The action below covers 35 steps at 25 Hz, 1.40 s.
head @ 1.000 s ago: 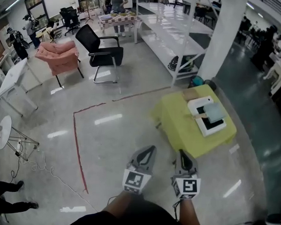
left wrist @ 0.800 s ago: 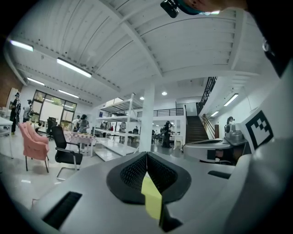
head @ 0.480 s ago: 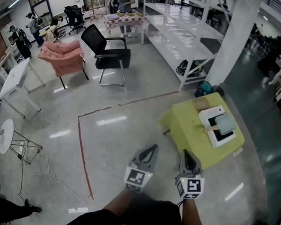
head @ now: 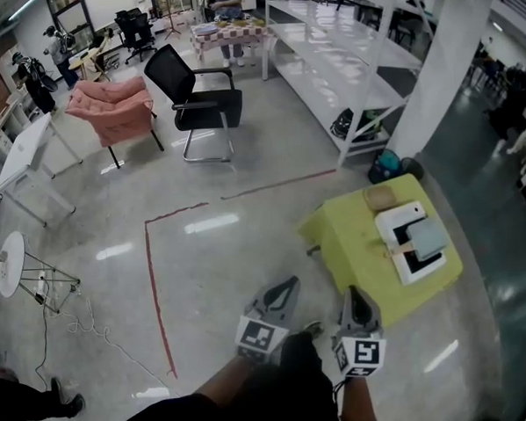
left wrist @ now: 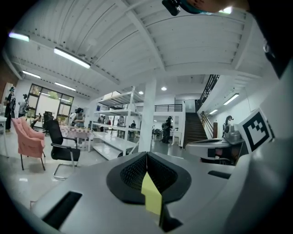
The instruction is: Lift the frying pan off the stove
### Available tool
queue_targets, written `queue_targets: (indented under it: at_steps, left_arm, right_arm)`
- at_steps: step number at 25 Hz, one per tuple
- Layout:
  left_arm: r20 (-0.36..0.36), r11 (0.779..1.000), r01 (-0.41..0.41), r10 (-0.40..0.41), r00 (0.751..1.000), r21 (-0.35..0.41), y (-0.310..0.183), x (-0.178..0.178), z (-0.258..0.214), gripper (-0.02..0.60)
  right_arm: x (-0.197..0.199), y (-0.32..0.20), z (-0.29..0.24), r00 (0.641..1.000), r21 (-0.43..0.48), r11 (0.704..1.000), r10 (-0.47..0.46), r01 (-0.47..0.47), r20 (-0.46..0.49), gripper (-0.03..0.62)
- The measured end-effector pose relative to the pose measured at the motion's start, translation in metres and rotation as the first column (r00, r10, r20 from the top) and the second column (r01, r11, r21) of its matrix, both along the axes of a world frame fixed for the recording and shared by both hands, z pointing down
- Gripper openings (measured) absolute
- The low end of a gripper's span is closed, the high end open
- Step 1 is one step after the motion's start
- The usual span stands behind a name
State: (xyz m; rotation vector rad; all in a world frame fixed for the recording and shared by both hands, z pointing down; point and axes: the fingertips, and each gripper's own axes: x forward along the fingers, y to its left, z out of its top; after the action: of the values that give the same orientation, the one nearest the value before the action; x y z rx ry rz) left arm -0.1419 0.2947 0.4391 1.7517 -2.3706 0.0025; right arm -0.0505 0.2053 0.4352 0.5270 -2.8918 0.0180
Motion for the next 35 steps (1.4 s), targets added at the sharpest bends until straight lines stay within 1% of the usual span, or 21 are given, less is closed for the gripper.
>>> queue_targets:
  at_steps: [4,8,10,13,18,20,22,25,28,30,32,35]
  left_arm:
    - [0.018,1.000,-0.001,0.001,1.000,-0.018,-0.033,-0.019,0.003,0.043]
    - [0.018,0.999,-0.003,0.004,1.000,-0.035,-0.076,-0.041,0.005,0.043]
    - [0.018,0.999,-0.023,0.024,1.000,-0.043,-0.104,-0.047,0.007,0.043]
    - [-0.001,0.996,-0.061,0.062,0.998,-0.059,-0.148,-0.049,0.014,0.043]
    - [-0.024,0.984,-0.128,0.126,0.992,-0.125,-0.206,-0.050,0.023,0.043]
    - [-0.029,0.972,-0.172,0.170,0.985,-0.159,-0.228,-0.043,0.030,0.043]
    - [-0.029,0.957,-0.224,0.222,0.975,-0.186,-0.252,-0.031,0.035,0.043]
    - [-0.046,0.933,-0.288,0.285,0.957,-0.213,-0.280,-0.013,0.047,0.043]
    - [-0.073,0.910,-0.350,0.343,0.937,-0.221,-0.306,0.008,0.058,0.043]
    - [-0.095,0.892,-0.390,0.379,0.921,-0.229,-0.321,0.021,0.065,0.043]
    - [-0.109,0.874,-0.420,0.406,0.907,-0.244,-0.332,0.031,0.071,0.043]
    - [-0.110,0.850,-0.458,0.445,0.889,-0.261,-0.348,0.043,0.076,0.044]
  right_arm:
    - [-0.019,-0.034,0.007,1.000,-0.015,1.000,0.002,-0.002,0.013,0.017]
    - [-0.037,-0.076,0.015,1.000,-0.013,1.000,0.008,-0.008,0.002,0.017]
    - [-0.042,-0.101,0.018,1.000,-0.020,1.000,0.018,-0.018,0.005,0.017]
    - [-0.044,-0.141,0.027,0.999,-0.039,0.998,0.043,-0.043,0.007,0.017]
    - [-0.038,-0.196,0.044,0.993,-0.115,0.986,0.117,-0.117,-0.004,0.017]
    - [-0.027,-0.214,0.050,0.990,-0.114,0.983,0.137,-0.141,-0.039,0.017]
    - [-0.009,-0.234,0.056,0.983,-0.108,0.977,0.179,-0.183,-0.051,0.017]
    - [0.020,-0.257,0.071,0.965,-0.143,0.954,0.256,-0.262,-0.059,0.017]
    - [0.043,-0.276,0.079,0.949,-0.132,0.940,0.310,-0.315,-0.059,0.017]
    - [0.057,-0.286,0.082,0.937,-0.143,0.926,0.344,-0.350,-0.060,0.017]
    - [0.069,-0.292,0.084,0.925,-0.160,0.911,0.376,-0.379,-0.052,0.017]
    - [0.080,-0.300,0.086,0.908,-0.181,0.890,0.415,-0.418,-0.054,0.017]
